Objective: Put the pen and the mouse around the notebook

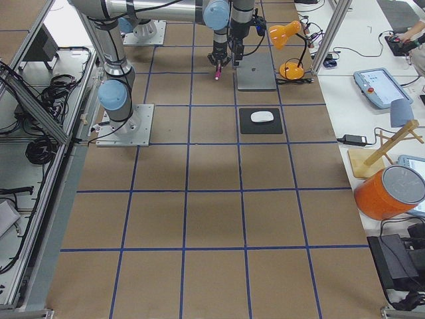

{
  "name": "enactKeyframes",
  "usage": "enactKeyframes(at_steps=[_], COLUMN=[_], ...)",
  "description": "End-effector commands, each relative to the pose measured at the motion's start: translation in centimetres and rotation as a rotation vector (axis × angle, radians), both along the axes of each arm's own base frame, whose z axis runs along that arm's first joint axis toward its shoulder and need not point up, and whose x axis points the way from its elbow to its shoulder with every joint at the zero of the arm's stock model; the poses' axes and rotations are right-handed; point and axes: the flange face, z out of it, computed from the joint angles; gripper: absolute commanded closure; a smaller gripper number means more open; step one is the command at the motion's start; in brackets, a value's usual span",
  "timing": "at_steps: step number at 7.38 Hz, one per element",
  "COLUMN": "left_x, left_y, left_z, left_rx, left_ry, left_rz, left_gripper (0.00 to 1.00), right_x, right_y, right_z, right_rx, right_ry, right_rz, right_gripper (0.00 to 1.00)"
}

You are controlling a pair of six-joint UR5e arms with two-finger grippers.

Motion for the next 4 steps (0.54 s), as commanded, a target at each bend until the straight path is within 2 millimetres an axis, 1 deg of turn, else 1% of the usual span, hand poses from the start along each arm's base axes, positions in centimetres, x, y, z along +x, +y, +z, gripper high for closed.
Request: enactKeyframes(at_steps=[1, 2, 3, 4], left_x=[0.0, 0.0, -0.1, 0.0], left_y=[0.1, 0.1, 0.0, -0.2], left_z=[-0.1, 0.0, 0.6, 1.6], left_rx=[0.012, 0.009, -0.001, -0.023], left_ry=[0.003, 0.004, 0.008, 0.014], left_rz=[0.001, 0.001, 0.001, -0.013], left_gripper=[0.55, 0.52, 0.45, 0.25], right_x=[-0.4, -0.4, -0.2, -0.2], right_y=[0.0, -0.3, -0.3, -0.3], right_z=[0.0, 0.3, 0.2, 0.2], right_rx=[-0.001, -0.017, -0.016, -0.014], right_ry=[-0.001, -0.024, -0.048, -0.049], right_rz=[-0.009, -0.026, -0.04, -0.04], right_gripper=[0.0, 0.0, 0.0, 0.0])
